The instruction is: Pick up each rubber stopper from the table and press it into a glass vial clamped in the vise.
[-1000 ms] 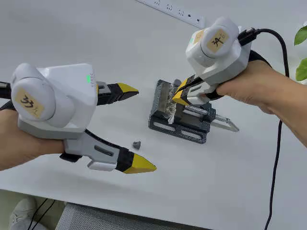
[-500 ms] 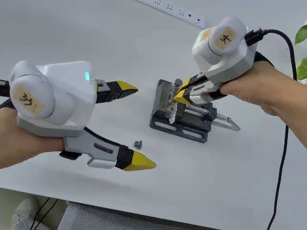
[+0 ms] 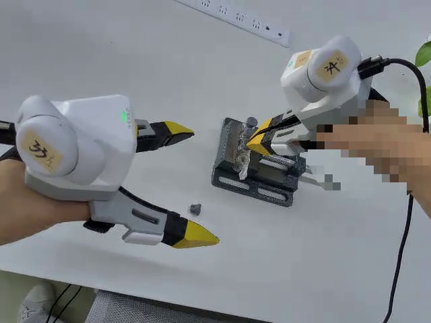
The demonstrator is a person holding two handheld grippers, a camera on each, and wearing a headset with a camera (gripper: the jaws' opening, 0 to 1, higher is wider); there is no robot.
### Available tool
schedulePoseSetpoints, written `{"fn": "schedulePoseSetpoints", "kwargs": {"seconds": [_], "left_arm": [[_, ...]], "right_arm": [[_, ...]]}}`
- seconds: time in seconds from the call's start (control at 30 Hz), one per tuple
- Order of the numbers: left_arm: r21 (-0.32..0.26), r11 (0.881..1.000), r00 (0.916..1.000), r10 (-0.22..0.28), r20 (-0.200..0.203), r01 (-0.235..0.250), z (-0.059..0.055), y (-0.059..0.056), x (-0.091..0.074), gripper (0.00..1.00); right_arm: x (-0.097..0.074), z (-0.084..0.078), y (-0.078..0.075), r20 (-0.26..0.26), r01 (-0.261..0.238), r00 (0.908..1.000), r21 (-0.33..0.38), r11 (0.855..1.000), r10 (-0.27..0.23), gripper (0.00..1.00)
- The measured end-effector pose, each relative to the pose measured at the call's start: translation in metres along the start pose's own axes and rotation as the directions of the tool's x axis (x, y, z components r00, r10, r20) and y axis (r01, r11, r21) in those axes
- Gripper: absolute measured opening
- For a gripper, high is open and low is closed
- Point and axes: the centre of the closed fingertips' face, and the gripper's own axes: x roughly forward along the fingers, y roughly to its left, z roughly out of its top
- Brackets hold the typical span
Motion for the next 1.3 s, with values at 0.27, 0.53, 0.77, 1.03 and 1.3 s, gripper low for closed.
{"fn": "schedulePoseSetpoints", "kwargs": {"seconds": [0.27, 0.53, 0.77, 1.03, 1.3], "left_arm": [[0.006, 1.0, 1.0, -0.003, -0.007, 0.003, 0.001, -0.002, 0.0, 0.89], [0.016, 1.0, 0.9998, 0.0, -0.021, 0.0, 0.002, -0.005, -0.002, 0.89], [0.023, 1.0, 0.9993, 0.012, -0.035, -0.011, 0.001, -0.005, -0.007, 0.89], [0.031, 0.999, 0.9981, 0.028, -0.055, -0.026, 0.0, -0.005, -0.015, 0.89], [0.037, 0.998, 0.9968, 0.043, -0.067, -0.041, 0.001, -0.005, -0.022, 0.89]], "right_arm": [[-0.013, 0.001, 0.005, 0.065, 0.007, 0.9979, 0.053, 0.999, -0.011, 0.04], [-0.027, -0.001, 0.011, 0.122, 0.016, 0.9921, 0.096, 0.995, -0.027, 0.07], [-0.035, -0.004, 0.02, 0.173, 0.014, 0.9843, 0.127, 0.992, -0.036, 0.1], [-0.047, -0.01, 0.029, 0.232, 0.017, 0.9709, 0.175, 0.984, -0.058, 0.13], [-0.059, -0.021, 0.038, 0.294, 0.015, 0.9521, 0.228, 0.974, -0.084, 0.18]]}}
